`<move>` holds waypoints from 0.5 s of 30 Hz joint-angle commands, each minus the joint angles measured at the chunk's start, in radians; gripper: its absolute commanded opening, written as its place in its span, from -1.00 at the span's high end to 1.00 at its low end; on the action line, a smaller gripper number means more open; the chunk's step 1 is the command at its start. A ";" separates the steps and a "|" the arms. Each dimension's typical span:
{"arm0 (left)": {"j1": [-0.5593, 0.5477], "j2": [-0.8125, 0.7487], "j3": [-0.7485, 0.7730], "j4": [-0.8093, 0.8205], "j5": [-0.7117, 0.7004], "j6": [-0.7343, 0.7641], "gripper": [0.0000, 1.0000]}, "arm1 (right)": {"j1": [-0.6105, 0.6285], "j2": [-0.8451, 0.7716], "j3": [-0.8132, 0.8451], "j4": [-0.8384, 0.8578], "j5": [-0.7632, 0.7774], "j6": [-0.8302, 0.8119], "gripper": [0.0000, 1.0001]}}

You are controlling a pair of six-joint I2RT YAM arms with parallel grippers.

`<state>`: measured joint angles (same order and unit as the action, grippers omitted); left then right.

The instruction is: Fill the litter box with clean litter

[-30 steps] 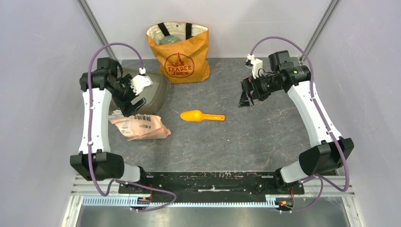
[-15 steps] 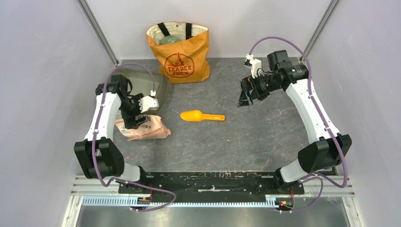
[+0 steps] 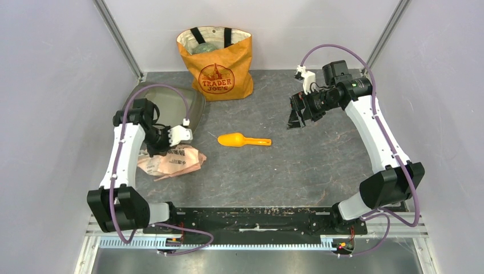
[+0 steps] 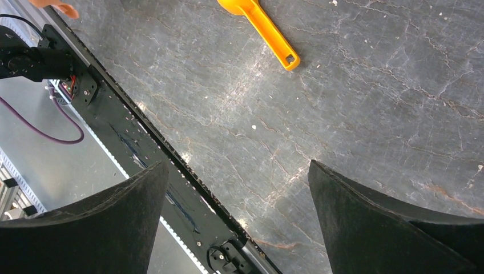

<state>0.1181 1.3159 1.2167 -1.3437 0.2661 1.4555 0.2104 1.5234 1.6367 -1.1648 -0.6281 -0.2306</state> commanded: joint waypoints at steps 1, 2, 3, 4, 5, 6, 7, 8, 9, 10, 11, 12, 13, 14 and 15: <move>-0.094 -0.109 0.075 -0.086 0.140 -0.264 0.96 | 0.002 0.005 0.009 0.008 0.011 -0.015 -0.98; -0.137 -0.112 0.082 -0.056 0.137 -0.376 0.97 | 0.001 0.007 0.011 0.008 0.010 -0.011 -0.98; -0.185 -0.106 0.092 -0.017 0.127 -0.514 0.96 | 0.001 0.009 0.011 0.009 0.009 -0.007 -0.98; -0.226 -0.099 0.098 0.018 0.113 -0.620 0.97 | 0.001 0.012 0.012 0.009 0.009 -0.003 -0.99; -0.260 -0.086 0.102 0.055 0.083 -0.743 0.96 | 0.001 0.012 0.014 0.009 0.007 0.000 -0.98; -0.297 -0.071 0.107 0.093 0.048 -0.864 0.96 | 0.001 0.014 0.016 0.008 0.007 0.002 -0.98; -0.325 -0.058 0.109 0.138 -0.003 -0.964 0.96 | 0.000 0.014 0.018 0.007 0.008 0.003 -0.98; -0.342 -0.041 0.114 0.170 -0.057 -1.070 0.96 | 0.000 0.015 0.020 0.004 0.011 0.002 -0.98; -0.348 -0.026 0.124 0.194 -0.076 -1.145 0.96 | 0.000 0.014 0.023 -0.002 0.013 0.000 -0.98; -0.348 -0.009 0.133 0.205 -0.083 -1.223 0.96 | -0.001 0.012 0.029 -0.005 0.016 -0.002 -0.98; -0.348 0.009 0.146 0.212 -0.085 -1.292 0.96 | -0.002 0.012 0.032 -0.013 0.017 -0.006 -0.98; -0.350 0.024 0.159 0.217 -0.083 -1.347 0.96 | -0.004 0.010 0.034 -0.016 0.021 -0.010 -0.98; -0.350 0.040 0.176 0.217 -0.078 -1.411 0.96 | -0.006 0.008 0.035 -0.017 0.026 -0.011 -0.98; -0.352 0.051 0.186 0.227 -0.083 -1.474 0.96 | -0.009 0.004 0.033 -0.018 0.027 -0.012 -0.98; -0.354 0.061 0.197 0.239 -0.083 -1.532 0.96 | -0.013 0.002 0.031 -0.018 0.027 -0.013 -0.98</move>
<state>-0.2375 1.3693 1.2865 -1.2503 0.2218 0.3294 0.2085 1.5383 1.6371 -1.1694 -0.6174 -0.2306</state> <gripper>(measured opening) 0.062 0.993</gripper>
